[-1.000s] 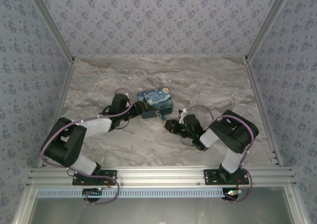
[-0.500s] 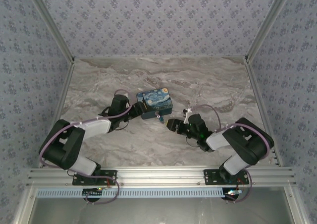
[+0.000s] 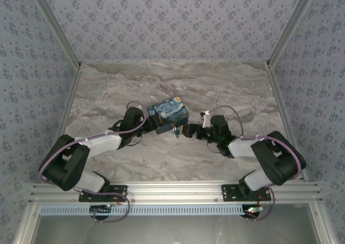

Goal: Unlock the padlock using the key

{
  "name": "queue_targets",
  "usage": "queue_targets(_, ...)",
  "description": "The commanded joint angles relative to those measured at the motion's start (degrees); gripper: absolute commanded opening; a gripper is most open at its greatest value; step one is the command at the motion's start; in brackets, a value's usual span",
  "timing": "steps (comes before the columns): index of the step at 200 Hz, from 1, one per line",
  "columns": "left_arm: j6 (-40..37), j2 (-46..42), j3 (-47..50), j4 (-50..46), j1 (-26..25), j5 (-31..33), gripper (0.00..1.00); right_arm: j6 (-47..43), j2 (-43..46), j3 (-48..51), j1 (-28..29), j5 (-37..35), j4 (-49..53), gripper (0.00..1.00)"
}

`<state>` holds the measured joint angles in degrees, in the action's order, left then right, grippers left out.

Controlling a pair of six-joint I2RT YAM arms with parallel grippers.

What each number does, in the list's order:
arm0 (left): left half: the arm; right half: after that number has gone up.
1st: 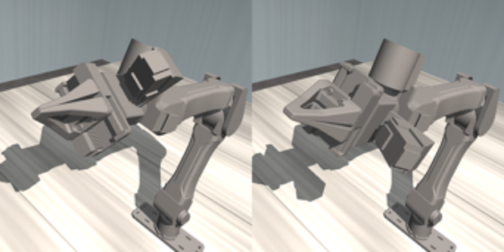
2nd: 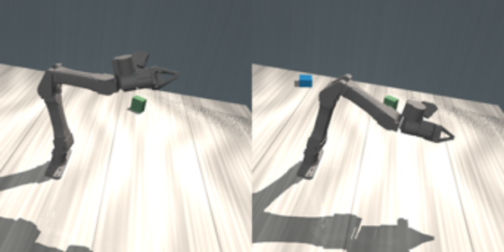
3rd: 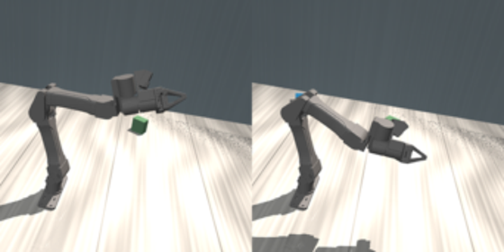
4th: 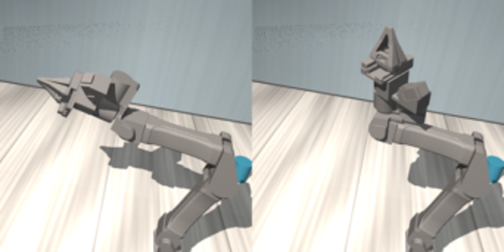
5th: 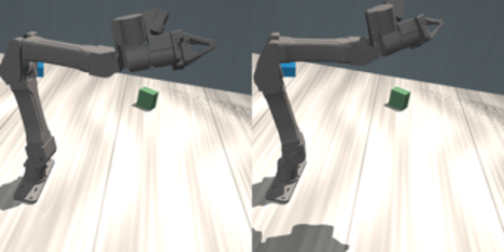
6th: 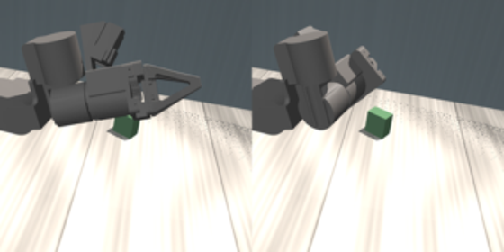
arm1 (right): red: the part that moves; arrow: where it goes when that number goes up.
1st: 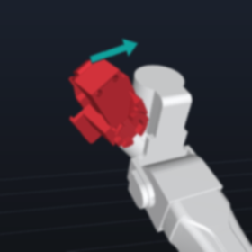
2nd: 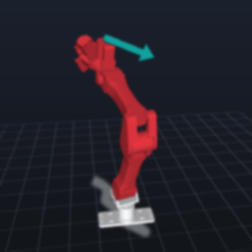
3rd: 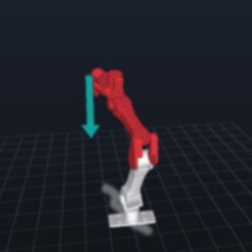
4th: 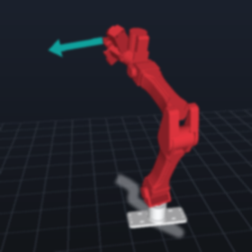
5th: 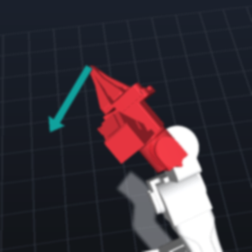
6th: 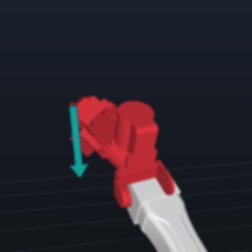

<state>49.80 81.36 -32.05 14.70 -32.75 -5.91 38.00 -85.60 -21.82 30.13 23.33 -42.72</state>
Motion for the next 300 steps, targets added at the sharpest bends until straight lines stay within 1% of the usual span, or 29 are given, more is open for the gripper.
queue_targets(1,0.37,0.23,2.65,-8.55,-1.32,1.23,0.69,-1.44,-3.03,-3.38,-0.99,4.29,-2.15,0.93)
queue_targets(20,0.71,-0.4,3.03,-8.75,-1.42,1.51,0.68,-1.44,-5.2,-4.97,-1.13,6.07,-3.44,0.92)
queue_targets(52,0.76,-1.48,3.05,-9.42,-1.46,2.0,0.68,-1.44,-8.18,-3.94,-0.6,7.62,-7.55,0.92)
queue_targets(84,0.74,-1.43,2.96,-9.34,-1.48,1.87,0.68,-1.42,-12.85,-4.08,0.29,11.14,-13.05,0.9)
queue_targets(98,0.74,-1.39,2.96,-9.34,-1.47,1.86,0.68,-1.44,-13.87,-5.0,1.05,11.56,-12.81,0.89)
queue_targets(103,0.74,-1.45,2.96,-9.34,-1.49,1.87,0.68,-3.55,-14.12,-5.41,1.36,11.44,-12.47,0.89)
queue_targets(121,0.82,-1.51,2.96,-9.34,-1.51,1.87,0.68,-4.99,-14.77,-6.86,2.17,11.88,-10.71,0.87)
queue_targets(154,0.82,-1.47,2.96,-9.25,-1.49,1.89,0.68,-5.05,-17.01,-9.07,2.72,13.67,-10.37,0.82)
queue_targets(206,0.82,-1.73,2.83,-9.34,-1.49,1.97,0.68,-5.56,-18.85,-9.71,3.04,14.11,-10.32,0.81)
queue_targets(247,0.74,-1.66,2.78,-9.34,-1.5,2.02,0.68,-5.83,-19.17,-9.64,3.09,16.54,-11.55,0.73)
queue_targets(262,0.87,-1.65,2.87,-9.34,-1.44,2.13,0.68,-5.74,-19.25,-9.53,3.08,16.99,-11.58,0.69)
queue_targets(274,0.83,-1.67,2.87,-9.34,-1.5,2.13,0.68,-5.68,-19.28,-9.42,2.91,17.18,-11.68,0.64)
queue_targets(300,0.75,-1.74,2.7,-9.51,-1.49,2.13,0.68,-5.57,-19.42,-9.38,2.62,16.92,-11.77,0.58)
